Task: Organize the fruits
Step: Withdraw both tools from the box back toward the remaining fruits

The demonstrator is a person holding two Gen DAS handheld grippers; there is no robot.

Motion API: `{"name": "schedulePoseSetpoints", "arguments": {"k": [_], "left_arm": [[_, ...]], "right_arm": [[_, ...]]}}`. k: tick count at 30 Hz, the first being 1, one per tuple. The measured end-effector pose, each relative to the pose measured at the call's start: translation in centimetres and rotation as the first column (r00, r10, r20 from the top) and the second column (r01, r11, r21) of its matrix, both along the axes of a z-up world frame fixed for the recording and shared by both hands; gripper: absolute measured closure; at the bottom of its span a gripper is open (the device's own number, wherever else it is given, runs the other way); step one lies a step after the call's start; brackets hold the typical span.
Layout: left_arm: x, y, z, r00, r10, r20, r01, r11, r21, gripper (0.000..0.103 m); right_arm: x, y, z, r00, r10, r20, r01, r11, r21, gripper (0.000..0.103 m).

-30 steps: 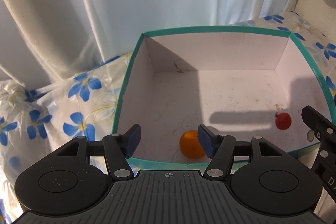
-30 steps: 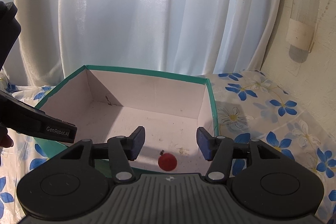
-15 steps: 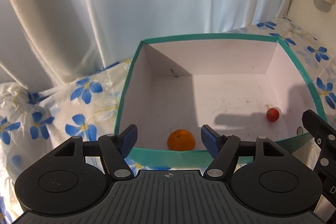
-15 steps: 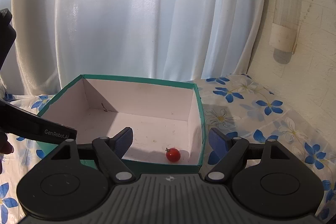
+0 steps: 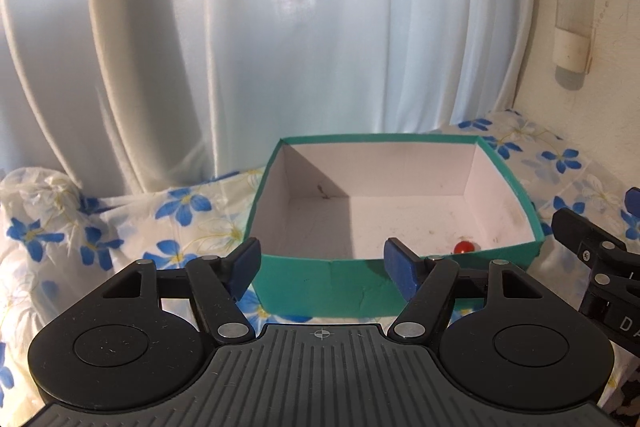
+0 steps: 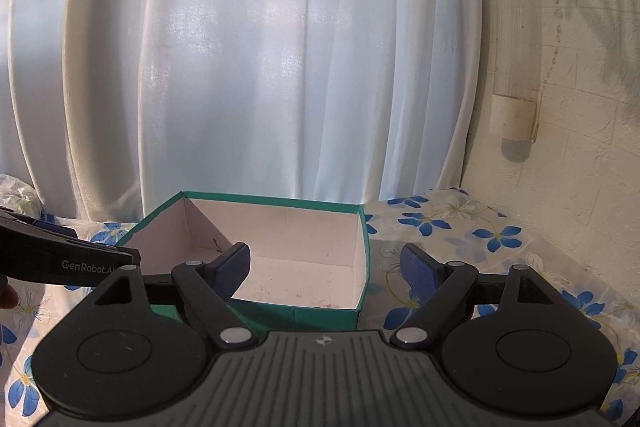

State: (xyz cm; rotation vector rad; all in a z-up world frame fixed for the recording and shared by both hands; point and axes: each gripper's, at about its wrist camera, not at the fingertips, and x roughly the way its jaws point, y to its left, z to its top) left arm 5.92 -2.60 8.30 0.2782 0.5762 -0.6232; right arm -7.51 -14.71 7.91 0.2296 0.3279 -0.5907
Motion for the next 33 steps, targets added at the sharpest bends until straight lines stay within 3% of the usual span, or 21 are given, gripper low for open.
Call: {"name": "schedulePoseSetpoints", "arguments": {"k": [6, 11, 17, 22, 27, 31, 33], "left_arm": [[-2.3, 2.5, -0.3, 0.998, -0.027, 0.056, 0.030, 0.998, -0.050, 0.027], [-4.5, 5.1, -1.8, 0.987, -0.053, 0.151, 0.063, 0.996, -0.068, 0.025], [-5.9, 6.7, -4.3, 0.993, -0.069, 0.099, 0.076, 0.995, -0.064, 0.025], [-6.6, 6.7, -6.5, 0.994, -0.065, 0.086, 0.065, 0.998, 0.007, 0.025], [-7.1, 7.7, -7.6, 0.996, -0.061, 0.059, 0.062, 0.998, -0.019, 0.025], [-7.5, 7.9, -9.2, 0.998, -0.056, 0.032, 0.055, 0.998, 0.013, 0.027], [-7.8, 8.1, -10.0, 0.998, -0.057, 0.026, 0.056, 0.998, 0.035, 0.029]], "right_arm": [[-2.6, 2.1, -0.5, 0.999, 0.014, 0.050, -0.012, 0.999, -0.035, 0.018], [-5.1, 3.7, -1.8, 0.998, 0.013, 0.057, -0.009, 0.997, -0.075, 0.018], [-7.2, 5.1, -3.9, 1.000, 0.015, 0.021, -0.014, 0.998, -0.067, 0.018], [-8.3, 6.0, -6.1, 1.000, 0.012, -0.023, -0.014, 0.998, -0.062, 0.018], [-9.1, 6.7, -8.0, 0.998, 0.017, -0.066, -0.019, 0.999, -0.042, 0.019], [-9.1, 7.1, -9.1, 0.994, 0.043, -0.098, -0.045, 0.999, -0.026, 0.024], [-8.9, 7.3, -9.8, 0.990, 0.062, -0.125, -0.065, 0.998, -0.021, 0.032]]}}
